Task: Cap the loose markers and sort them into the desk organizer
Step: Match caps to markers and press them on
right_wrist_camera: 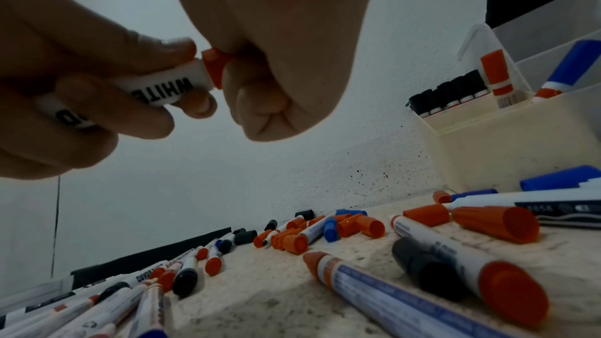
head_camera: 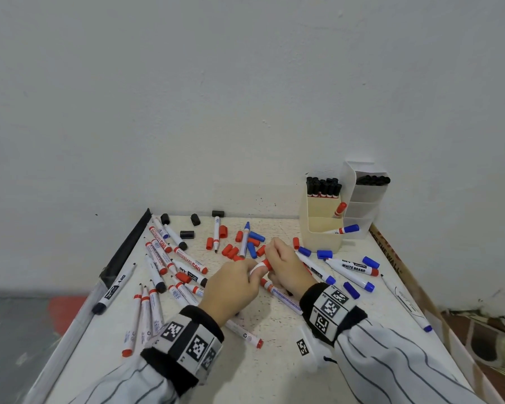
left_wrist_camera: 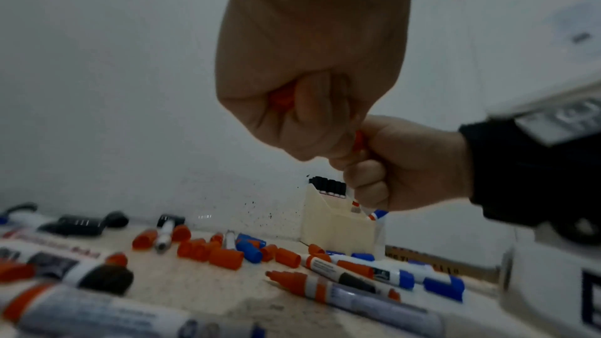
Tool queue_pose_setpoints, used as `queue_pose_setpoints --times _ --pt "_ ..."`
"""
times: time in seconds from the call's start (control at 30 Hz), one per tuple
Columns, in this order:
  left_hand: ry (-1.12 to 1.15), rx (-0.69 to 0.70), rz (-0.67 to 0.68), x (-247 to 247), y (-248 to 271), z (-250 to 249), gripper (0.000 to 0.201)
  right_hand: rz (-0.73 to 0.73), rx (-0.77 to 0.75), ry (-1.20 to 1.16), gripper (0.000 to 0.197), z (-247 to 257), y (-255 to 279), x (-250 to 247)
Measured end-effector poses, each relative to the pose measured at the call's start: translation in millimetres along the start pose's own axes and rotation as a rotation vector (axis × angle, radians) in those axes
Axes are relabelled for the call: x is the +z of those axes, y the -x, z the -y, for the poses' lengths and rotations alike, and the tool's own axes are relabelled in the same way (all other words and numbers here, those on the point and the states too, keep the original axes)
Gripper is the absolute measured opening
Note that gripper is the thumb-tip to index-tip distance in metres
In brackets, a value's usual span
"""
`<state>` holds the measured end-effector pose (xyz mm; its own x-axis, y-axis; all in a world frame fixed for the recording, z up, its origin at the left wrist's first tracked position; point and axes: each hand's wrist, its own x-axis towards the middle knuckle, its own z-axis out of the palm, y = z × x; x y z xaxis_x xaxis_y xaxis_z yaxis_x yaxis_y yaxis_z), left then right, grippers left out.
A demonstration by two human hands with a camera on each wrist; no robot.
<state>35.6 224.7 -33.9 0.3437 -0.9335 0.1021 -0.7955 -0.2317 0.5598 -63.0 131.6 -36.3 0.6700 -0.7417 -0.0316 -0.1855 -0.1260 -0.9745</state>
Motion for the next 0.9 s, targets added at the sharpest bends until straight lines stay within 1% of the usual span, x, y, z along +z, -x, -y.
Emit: queue_pose_setpoints --times 0.1,0.13,0.17,0.23,0.33,0.37,0.43,0.5,0.67,0.73,0.77,0.83,0.87,0.9 --pt "0.304 -0.084 0.083 -4 -1 -2 0.044 0.039 -0.034 -0.024 0.024 3 3 0" --pt "0.351 -0.095 0.093 -6 -1 -3 0.045 0.048 -0.032 -0.032 0.023 5 4 0" --pt "0.351 -0.092 0.092 -7 -1 -3 0.044 0.055 -0.027 -0.043 0.023 7 3 -1" --pt "0.239 -0.065 0.057 -6 -1 -2 0.038 0.066 0.005 -0.056 0.021 10 4 0" --pt "-0.052 -0.016 -0.019 -3 1 -1 0.034 0.078 0.070 -0.056 0.022 10 4 2" --pt "-0.114 -0.007 -0.038 -1 2 -1 0.034 0.082 0.086 -0.064 0.024 10 4 2" --pt "-0.135 0.001 -0.059 1 2 1 0.036 0.090 0.091 -0.084 0.025 10 3 3" --pt "-0.101 0.003 -0.063 3 -1 4 0.037 0.097 0.081 -0.061 0.025 8 1 3" --pt "-0.032 0.006 -0.025 6 -7 12 0.038 0.123 0.040 0.036 0.022 -1 -5 1" --pt "0.058 0.018 -0.014 6 -8 17 0.036 0.145 0.006 0.136 0.021 -1 -8 -1" --pt "0.135 0.012 0.012 6 -9 21 0.035 0.158 -0.011 0.193 0.021 1 -11 -2" --pt "0.314 -0.046 0.106 3 -9 26 0.033 0.185 -0.042 0.290 0.021 5 -16 -5" --pt "0.363 -0.087 0.147 0 -9 29 0.033 0.199 -0.053 0.320 0.020 6 -18 -6" --pt "0.366 -0.136 0.163 -3 -9 32 0.035 0.205 -0.060 0.331 0.018 7 -21 -8"
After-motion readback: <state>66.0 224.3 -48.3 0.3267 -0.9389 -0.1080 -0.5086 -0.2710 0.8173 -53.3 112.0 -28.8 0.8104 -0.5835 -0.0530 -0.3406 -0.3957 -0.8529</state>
